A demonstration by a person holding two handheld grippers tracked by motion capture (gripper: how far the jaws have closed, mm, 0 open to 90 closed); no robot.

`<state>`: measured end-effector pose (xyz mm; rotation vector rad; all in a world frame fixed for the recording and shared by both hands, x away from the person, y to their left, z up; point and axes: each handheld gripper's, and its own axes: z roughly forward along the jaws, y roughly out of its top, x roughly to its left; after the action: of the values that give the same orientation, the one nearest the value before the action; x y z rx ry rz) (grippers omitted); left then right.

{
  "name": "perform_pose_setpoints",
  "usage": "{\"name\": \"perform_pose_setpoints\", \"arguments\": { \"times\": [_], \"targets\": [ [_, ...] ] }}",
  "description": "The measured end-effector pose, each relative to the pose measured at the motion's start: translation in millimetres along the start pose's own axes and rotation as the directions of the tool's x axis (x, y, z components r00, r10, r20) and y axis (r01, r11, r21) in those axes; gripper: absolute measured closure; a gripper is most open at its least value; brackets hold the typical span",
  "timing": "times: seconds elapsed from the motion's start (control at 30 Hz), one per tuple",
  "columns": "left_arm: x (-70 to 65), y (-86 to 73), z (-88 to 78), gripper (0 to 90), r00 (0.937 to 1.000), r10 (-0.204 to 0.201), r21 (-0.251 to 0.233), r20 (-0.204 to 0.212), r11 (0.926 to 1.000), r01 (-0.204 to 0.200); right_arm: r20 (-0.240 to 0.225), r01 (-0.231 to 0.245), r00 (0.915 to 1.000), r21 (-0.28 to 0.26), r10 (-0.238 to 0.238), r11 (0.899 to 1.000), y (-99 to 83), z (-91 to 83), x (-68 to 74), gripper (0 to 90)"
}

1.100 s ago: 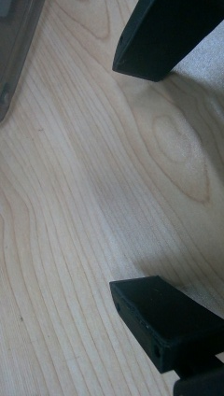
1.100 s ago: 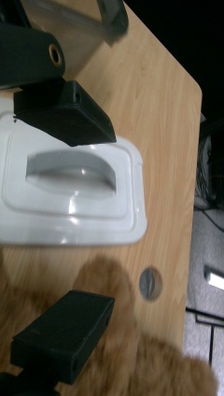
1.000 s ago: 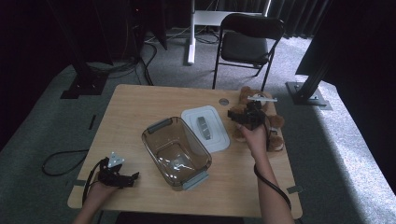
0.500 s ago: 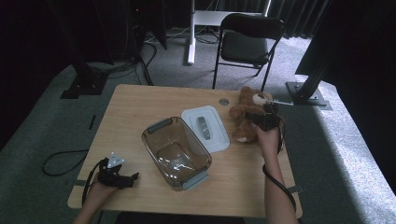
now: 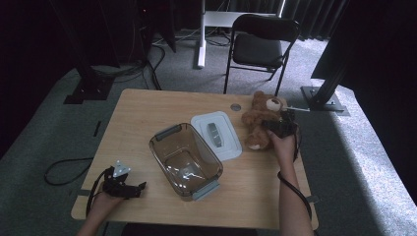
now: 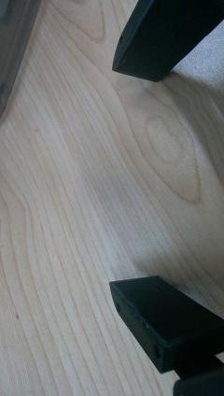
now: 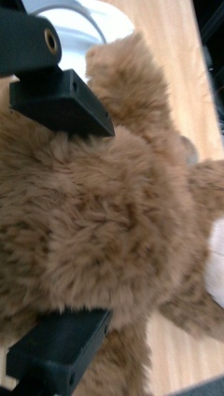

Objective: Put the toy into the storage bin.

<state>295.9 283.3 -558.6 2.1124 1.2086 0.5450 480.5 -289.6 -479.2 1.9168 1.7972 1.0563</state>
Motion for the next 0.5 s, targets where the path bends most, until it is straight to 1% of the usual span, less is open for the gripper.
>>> {"name": "perform_pose_setpoints", "arguments": {
  "times": [0.03,0.1,0.23,0.33,0.43,0.5],
  "targets": [
    [0.0,-0.1,0.0,0.5,1.0,0.0,-0.001,0.0,1.0,0.0,-0.004,-0.005,1.0,0.016,0.005,1.0,-0.4,4.1,-1.1,11.8],
    [0.0,-0.2,-0.2,0.5,1.0,0.001,0.0,0.0,1.0,-0.001,-0.003,-0.01,0.9999,0.026,0.01,1.0,-0.1,6.2,-2.1,11.8],
    [0.1,-0.3,-0.4,0.5,1.0,0.002,0.001,-0.001,1.0,-0.002,-0.007,-0.018,0.9998,0.066,0.019,0.998,-1.5,13.3,-3.9,11.1],
    [0.1,-0.4,-0.4,0.5,1.0,0.001,0.001,-0.001,1.0,-0.001,-0.008,-0.015,0.9999,0.088,0.015,0.996,-5.5,19.1,-4.5,11.1],
    [0.1,-0.4,-0.4,0.5,1.0,0.002,0.001,-0.001,1.0,-0.002,0.013,0.017,0.9997,0.113,-0.019,0.993,-8.6,23.6,2.1,11.2],
    [0.0,-0.4,-0.4,0.5,1.0,0.001,0.001,-0.001,1.0,-0.001,0.011,0.025,0.9996,0.122,-0.027,0.992,-9.8,26.1,4.1,11.8]
  ]
}}
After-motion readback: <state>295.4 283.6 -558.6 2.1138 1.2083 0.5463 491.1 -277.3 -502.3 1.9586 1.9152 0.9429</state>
